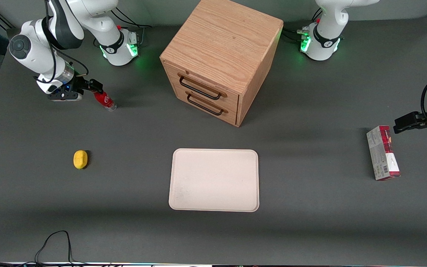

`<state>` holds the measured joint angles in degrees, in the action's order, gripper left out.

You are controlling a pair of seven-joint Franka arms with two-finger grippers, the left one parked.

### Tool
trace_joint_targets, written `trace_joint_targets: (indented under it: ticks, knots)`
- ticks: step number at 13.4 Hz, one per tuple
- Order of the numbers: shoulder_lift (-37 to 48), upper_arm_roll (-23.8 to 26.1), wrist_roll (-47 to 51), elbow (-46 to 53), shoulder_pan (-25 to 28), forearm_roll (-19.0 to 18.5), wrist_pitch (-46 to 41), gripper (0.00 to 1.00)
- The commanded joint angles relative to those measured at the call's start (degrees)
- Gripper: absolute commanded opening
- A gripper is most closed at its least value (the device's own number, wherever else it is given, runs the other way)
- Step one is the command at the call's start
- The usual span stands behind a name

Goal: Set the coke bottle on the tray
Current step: 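Close the right gripper around the bottle's body and lift it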

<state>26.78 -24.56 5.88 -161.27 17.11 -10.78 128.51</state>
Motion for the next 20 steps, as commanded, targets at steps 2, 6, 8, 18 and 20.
trace_joint_targets:
  ticks: [2,6,8,18,20]
  knots:
    - [-0.1,-0.3,1.2,-2.5,-0.1,-1.3,2.6,0.85]
    - [-1.1,-0.2,1.3,-2.1,0.0,-1.2,1.6,0.55]
    - [-1.3,-0.1,1.3,-1.9,0.0,-1.0,0.3,0.42]
    - [-5.1,0.9,1.1,9.1,1.0,0.1,-8.5,0.18]
    - [-8.4,3.2,-0.1,16.2,1.7,4.5,-12.9,0.18]
